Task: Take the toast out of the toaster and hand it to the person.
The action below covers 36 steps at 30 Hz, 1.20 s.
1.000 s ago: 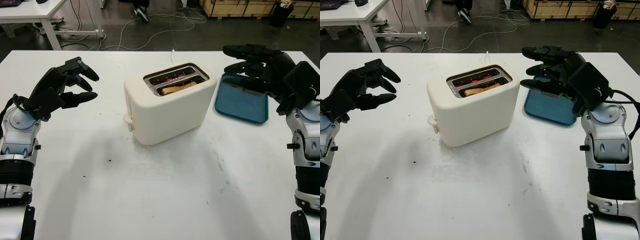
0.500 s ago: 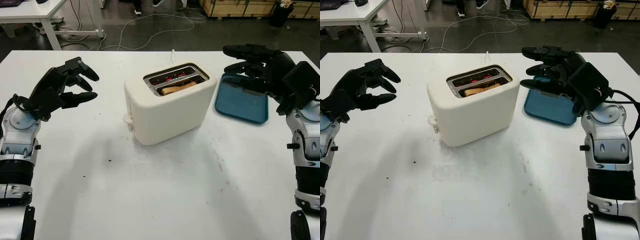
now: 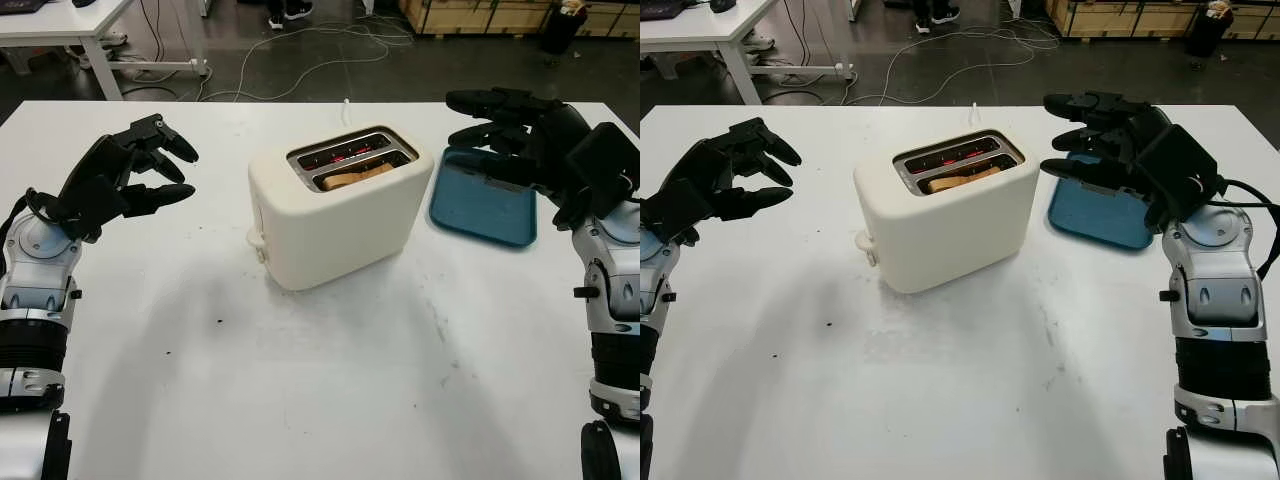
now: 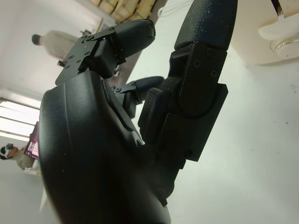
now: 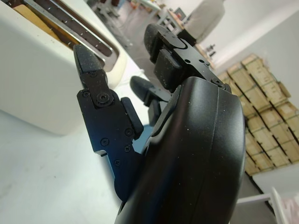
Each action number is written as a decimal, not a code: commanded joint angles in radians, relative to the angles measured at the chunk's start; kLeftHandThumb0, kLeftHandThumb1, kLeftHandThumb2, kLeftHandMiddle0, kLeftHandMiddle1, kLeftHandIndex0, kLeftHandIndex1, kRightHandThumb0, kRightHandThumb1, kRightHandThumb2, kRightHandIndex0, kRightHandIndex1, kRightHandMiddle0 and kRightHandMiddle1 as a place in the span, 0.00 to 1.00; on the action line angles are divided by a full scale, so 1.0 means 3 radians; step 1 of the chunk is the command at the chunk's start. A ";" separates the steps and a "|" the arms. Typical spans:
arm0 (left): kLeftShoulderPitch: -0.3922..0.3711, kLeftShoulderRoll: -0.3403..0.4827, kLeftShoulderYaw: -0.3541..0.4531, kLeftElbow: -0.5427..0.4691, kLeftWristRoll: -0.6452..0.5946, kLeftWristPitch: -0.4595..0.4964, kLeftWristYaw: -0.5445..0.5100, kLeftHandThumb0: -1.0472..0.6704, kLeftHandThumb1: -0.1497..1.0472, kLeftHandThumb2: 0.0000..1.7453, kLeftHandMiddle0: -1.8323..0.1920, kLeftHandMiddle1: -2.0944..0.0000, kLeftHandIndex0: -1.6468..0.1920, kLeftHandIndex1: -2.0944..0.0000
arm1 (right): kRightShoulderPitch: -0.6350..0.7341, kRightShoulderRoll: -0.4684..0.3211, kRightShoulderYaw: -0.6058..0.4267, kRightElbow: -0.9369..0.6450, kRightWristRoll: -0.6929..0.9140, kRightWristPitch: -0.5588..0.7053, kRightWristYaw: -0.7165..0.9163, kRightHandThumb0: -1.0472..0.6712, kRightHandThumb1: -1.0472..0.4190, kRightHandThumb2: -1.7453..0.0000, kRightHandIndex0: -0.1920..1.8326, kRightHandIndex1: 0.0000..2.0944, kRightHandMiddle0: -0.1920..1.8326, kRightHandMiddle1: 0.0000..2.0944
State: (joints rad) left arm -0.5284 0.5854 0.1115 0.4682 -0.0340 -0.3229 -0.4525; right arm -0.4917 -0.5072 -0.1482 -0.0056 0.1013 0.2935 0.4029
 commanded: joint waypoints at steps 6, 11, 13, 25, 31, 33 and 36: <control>-0.0043 -0.0016 0.0020 0.0003 0.0001 -0.0016 0.0026 0.00 0.89 0.05 0.75 0.29 0.74 0.34 | -0.0009 0.0008 0.0003 -0.0016 -0.0010 0.0007 -0.0040 0.41 0.20 1.00 0.24 0.46 0.43 0.02; -0.0041 -0.0030 0.0030 -0.0012 -0.0024 0.0018 0.0026 0.00 0.89 0.04 0.75 0.30 0.73 0.35 | -0.0011 0.0011 -0.0009 -0.0002 0.0020 -0.0020 -0.0013 0.42 0.19 1.00 0.24 0.46 0.42 0.02; -0.0041 -0.0032 0.0029 -0.0023 -0.0029 0.0039 0.0021 0.00 0.89 0.04 0.75 0.29 0.73 0.34 | -0.0010 0.0011 -0.0008 -0.0007 0.0015 -0.0011 -0.0021 0.42 0.19 1.00 0.24 0.46 0.42 0.02; -0.0040 -0.0030 0.0035 -0.0016 -0.0045 0.0046 0.0006 0.00 0.89 0.04 0.75 0.29 0.73 0.34 | -0.0004 0.0008 -0.0007 -0.0002 0.0001 -0.0014 -0.0030 0.41 0.19 1.00 0.24 0.45 0.43 0.02; -0.0043 -0.0027 0.0032 0.0016 -0.0017 -0.0022 0.0022 0.00 0.89 0.05 0.75 0.30 0.73 0.35 | -0.0005 0.0012 -0.0007 -0.0012 0.0009 -0.0001 -0.0029 0.41 0.19 1.00 0.24 0.45 0.43 0.02; -0.0042 -0.0029 0.0035 0.0006 -0.0030 0.0001 0.0014 0.00 0.89 0.05 0.75 0.30 0.73 0.34 | -0.0005 0.0003 0.0001 -0.0008 -0.0002 -0.0013 -0.0022 0.41 0.19 1.00 0.24 0.45 0.42 0.02; -0.0041 -0.0027 0.0031 -0.0008 -0.0026 0.0018 0.0014 0.00 0.89 0.04 0.75 0.29 0.74 0.34 | -0.0002 0.0005 -0.0003 -0.0011 0.0001 -0.0015 -0.0024 0.42 0.19 1.00 0.24 0.46 0.42 0.02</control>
State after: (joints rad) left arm -0.5284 0.5833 0.1132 0.4680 -0.0347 -0.3191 -0.4524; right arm -0.4917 -0.5072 -0.1481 -0.0055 0.1006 0.2934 0.4023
